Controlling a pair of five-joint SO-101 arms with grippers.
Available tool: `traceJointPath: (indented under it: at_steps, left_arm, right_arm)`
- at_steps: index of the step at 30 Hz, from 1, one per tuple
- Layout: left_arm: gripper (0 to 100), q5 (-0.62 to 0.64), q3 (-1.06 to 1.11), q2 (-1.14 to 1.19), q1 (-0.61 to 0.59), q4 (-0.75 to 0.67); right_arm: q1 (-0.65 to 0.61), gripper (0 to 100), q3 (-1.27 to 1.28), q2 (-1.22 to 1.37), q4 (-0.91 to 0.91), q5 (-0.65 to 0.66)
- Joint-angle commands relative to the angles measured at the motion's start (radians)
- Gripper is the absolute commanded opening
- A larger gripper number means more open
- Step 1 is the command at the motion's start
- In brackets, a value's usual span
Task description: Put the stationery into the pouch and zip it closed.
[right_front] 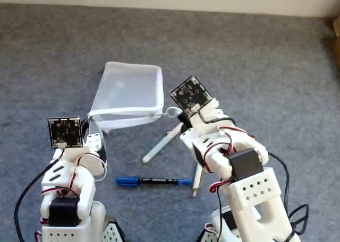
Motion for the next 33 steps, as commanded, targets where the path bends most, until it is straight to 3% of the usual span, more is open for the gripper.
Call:
traceJointPath:
  at_steps: [1,13,20,29,33]
  left_arm:
    - [1,-0.003,-0.03,-0.013,-0.033,-0.017]
    - [2,-0.008,-0.033,-0.013,-0.033,-0.017]
    - [20,-0.003,-0.005,-0.013,-0.033,-0.021]
    - [18,-0.014,0.005,-0.012,-0.027,-0.025]
    - [18,-0.087,0.035,-0.012,-0.004,-0.071]
  right_arm:
    - [0.033,0.4,-0.024,-0.035,0.005,0.014]
    - [0.016,0.4,-0.025,-0.036,0.099,0.014]
    - [-0.064,0.4,-0.027,-0.036,0.127,0.008]
    - [-0.084,0.4,-0.162,-0.036,0.272,-0.043]
    - [-0.087,0.4,-0.208,-0.036,0.309,-0.048]
